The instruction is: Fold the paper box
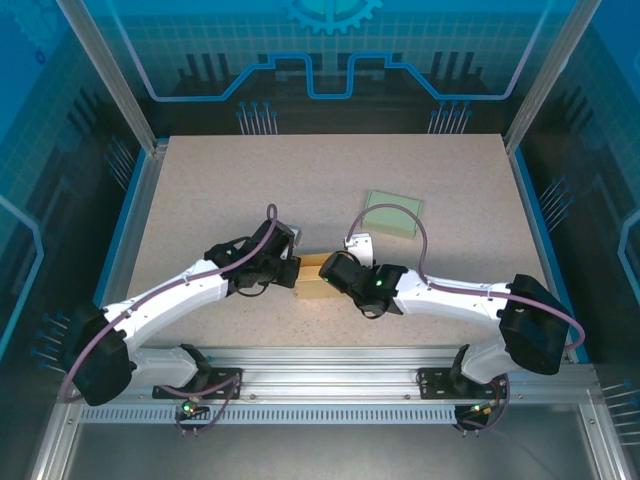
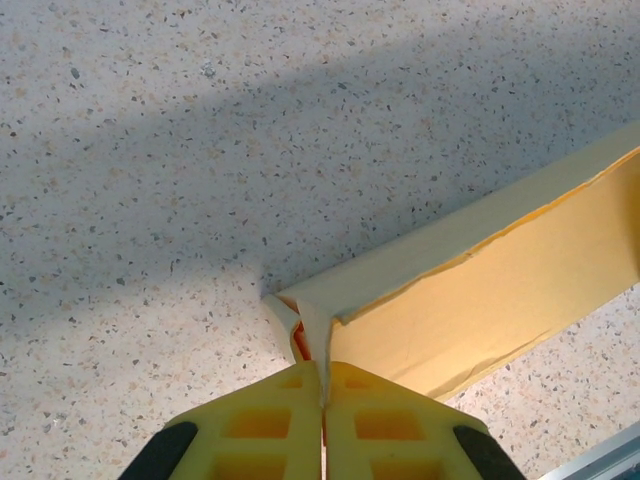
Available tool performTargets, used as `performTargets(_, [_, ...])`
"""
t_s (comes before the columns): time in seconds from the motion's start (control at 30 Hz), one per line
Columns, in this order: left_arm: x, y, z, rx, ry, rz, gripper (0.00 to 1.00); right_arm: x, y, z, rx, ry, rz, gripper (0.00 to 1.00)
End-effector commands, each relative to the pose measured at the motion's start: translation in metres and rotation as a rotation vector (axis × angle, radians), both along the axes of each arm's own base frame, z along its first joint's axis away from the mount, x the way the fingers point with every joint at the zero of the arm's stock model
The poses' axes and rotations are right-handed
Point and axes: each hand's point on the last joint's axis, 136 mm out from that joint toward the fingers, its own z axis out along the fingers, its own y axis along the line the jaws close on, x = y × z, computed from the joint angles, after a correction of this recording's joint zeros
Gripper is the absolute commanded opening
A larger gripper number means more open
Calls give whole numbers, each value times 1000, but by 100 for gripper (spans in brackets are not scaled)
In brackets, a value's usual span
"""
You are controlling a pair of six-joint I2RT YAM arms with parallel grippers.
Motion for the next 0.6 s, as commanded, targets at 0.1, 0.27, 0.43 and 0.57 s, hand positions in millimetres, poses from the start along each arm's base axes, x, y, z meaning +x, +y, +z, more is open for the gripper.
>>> performTargets(0.1, [-11,-15,-11,-68,64,-35,9,-9,-7,-24,-40,70,3,37])
performTargets(0.27, [-13,-14,-18,-75,72,-30,14,-9,-8,-23,-43,68,3,36])
performTargets(0.43, [-6,-12,0,-86,-1,-19,35,-9,-8,-23,-44,67,2,36])
performTargets(0.57, [0,-5,21,-74,-84,-14,42,-10,-8,-23,-46,65,2,36])
